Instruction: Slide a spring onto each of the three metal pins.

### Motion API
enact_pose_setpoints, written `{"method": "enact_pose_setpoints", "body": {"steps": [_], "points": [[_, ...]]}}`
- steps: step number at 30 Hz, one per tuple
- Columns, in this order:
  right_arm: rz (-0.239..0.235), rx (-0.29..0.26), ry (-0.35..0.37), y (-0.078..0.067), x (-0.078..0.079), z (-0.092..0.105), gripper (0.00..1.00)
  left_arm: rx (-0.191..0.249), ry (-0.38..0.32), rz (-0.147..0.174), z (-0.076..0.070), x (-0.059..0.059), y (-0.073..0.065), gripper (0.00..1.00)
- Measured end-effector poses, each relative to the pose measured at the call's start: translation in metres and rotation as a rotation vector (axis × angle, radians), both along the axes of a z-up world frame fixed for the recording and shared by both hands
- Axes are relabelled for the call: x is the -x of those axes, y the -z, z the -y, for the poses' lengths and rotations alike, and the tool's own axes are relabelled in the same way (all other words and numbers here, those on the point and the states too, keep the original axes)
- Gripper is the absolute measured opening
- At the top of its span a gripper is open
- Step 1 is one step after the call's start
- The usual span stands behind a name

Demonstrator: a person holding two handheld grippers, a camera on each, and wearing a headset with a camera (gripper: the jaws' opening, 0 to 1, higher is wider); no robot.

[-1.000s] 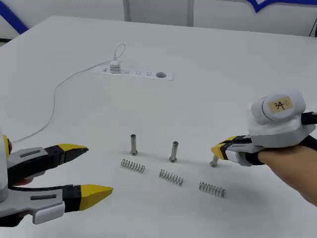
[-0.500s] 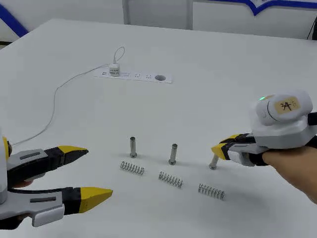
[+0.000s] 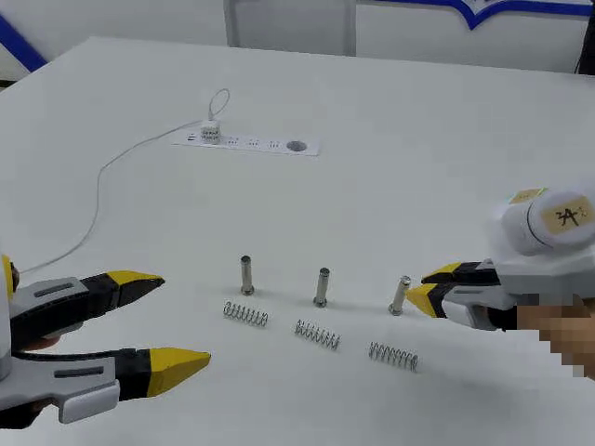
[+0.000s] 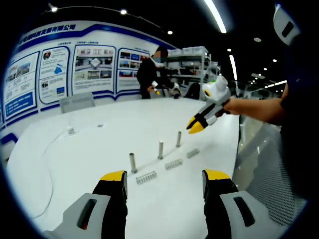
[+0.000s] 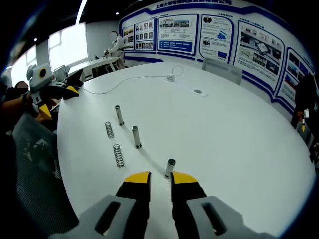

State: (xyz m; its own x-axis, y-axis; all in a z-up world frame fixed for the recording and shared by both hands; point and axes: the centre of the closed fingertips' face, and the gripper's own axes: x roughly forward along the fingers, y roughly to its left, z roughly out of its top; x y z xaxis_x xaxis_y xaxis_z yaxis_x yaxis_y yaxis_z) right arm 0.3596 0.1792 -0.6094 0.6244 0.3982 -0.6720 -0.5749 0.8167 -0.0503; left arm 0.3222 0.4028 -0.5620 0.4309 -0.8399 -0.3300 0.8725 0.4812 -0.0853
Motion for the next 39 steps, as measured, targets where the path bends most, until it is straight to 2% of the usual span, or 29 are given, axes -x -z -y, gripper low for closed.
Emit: {"method": "enact_pose_setpoints", "body": {"steps": [5, 10, 13, 18, 25, 30, 34, 39], "points": [[-0.028, 0.008, -0.044, 0.01, 0.013, -0.002, 0.16, -0.003, 0.003, 0.003, 0.001, 0.0, -0.001, 0.62], [-0.074, 0.028, -0.124, 0.025, 0.025, -0.008, 0.16, -0.006, 0.006, 0.003, 0.001, 0.001, 0.0, 0.62], [-0.111, 0.049, -0.201, 0.039, 0.032, -0.011, 0.17, -0.007, 0.003, 0.003, 0.0, 0.0, 0.0, 0.62], [-0.151, 0.086, -0.279, 0.05, 0.037, -0.011, 0.17, -0.01, 0.001, 0.001, -0.001, -0.001, 0.002, 0.62], [-0.178, 0.125, -0.382, 0.058, 0.038, -0.013, 0.17, -0.014, 0.0, -0.003, 0.0, -0.001, 0.003, 0.62], [-0.2, 0.194, -0.477, 0.064, 0.04, -0.013, 0.17, -0.018, 0.002, -0.006, 0.001, 0.001, 0.002, 0.62], [-0.213, 0.189, -0.512, 0.066, 0.038, -0.015, 0.17, -0.019, 0.001, -0.008, 0.002, 0.002, 0.002, 0.62], [-0.239, 0.213, -0.557, 0.072, 0.042, -0.015, 0.16, -0.022, 0.005, -0.011, 0.002, 0.003, 0.002, 0.62]]}}
